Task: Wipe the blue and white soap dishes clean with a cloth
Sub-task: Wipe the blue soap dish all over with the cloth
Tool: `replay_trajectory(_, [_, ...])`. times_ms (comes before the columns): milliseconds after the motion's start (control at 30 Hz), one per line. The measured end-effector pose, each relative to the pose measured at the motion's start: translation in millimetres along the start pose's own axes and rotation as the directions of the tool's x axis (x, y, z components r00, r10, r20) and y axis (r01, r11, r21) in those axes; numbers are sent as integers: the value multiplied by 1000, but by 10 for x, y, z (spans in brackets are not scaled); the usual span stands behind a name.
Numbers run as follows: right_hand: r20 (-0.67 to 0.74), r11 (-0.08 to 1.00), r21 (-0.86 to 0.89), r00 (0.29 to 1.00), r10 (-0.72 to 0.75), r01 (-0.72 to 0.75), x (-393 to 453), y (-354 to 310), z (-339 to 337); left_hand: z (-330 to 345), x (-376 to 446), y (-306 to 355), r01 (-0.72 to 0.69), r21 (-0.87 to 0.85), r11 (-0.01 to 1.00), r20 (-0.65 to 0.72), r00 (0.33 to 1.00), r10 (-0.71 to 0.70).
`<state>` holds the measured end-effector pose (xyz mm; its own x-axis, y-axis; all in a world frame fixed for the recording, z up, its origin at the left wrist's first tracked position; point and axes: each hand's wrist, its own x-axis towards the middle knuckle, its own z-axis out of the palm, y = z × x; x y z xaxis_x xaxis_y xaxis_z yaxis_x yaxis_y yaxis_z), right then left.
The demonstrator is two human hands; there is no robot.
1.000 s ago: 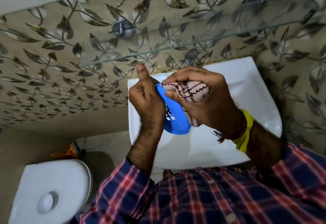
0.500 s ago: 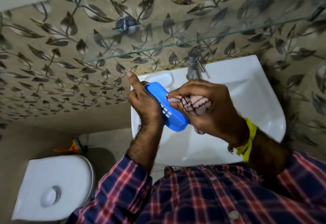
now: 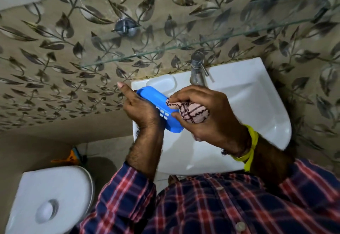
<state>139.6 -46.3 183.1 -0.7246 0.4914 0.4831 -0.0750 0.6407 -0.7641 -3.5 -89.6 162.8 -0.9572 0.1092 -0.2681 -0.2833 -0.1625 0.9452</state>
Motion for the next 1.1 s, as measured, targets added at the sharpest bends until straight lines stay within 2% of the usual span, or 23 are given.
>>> replay_trajectory(67, [-44, 999, -1, 998, 47, -47, -5, 16, -43, -48, -28, -51, -69, 13, 997, 70, 995, 68])
replay_trajectory(100, [-74, 998, -3, 996, 60, -60, 2, 27, -72, -88, -36, -75, -205, 52, 977, 135, 971, 196])
replay_trajectory(133, [-96, 998, -3, 993, 63, -64, 17, 31, -99, -145, -23, -85, -395, 116, 911, 236, 902, 361])
replay_trajectory(167, [-104, 998, -3, 993, 60, -61, 46, 20, -120, -200, 10, -82, -574, 165, 802, 347, 795, 498])
replay_trajectory(200, [-102, 998, -4, 993, 55, -56, 77, 3, -137, -233, 46, -75, -706, 196, 680, 435, 684, 585])
replay_trajectory(233, [-91, 999, -1, 995, 45, -45, 117, -14, -157, -236, 62, -45, -759, 234, 608, 480, 634, 607])
replay_trajectory(267, [-73, 1000, -1, 997, 27, -27, 157, -26, -166, -222, 63, 1, -760, 268, 592, 483, 637, 600])
replay_trajectory(367, [-15, 1000, -5, 1000, -26, 26, 219, -18, -172, -175, 74, 64, -706, 300, 641, 417, 702, 577])
replay_trajectory(533, [-22, 997, 72, 1000, -22, 24, 32, 84, -194, -210, 14, -3, -737, 313, 599, 406, 674, 617])
replay_trajectory(700, [-90, 992, 126, 996, 4, 7, -25, 84, -175, -213, 48, 13, -709, 341, 618, 376, 705, 602])
replay_trajectory(833, [-110, 988, 153, 994, 29, -12, -40, 41, -200, -199, 107, 72, -614, 267, 743, 328, 782, 529])
replay_trajectory(933, [-125, 988, 152, 991, 41, -22, -9, -3, -198, -183, 83, 39, -582, 276, 765, 331, 805, 493])
replay_trajectory(1100, [-170, 991, 126, 985, -24, 46, 109, -5, -96, -115, 23, -19, -391, 237, 890, 251, 909, 332])
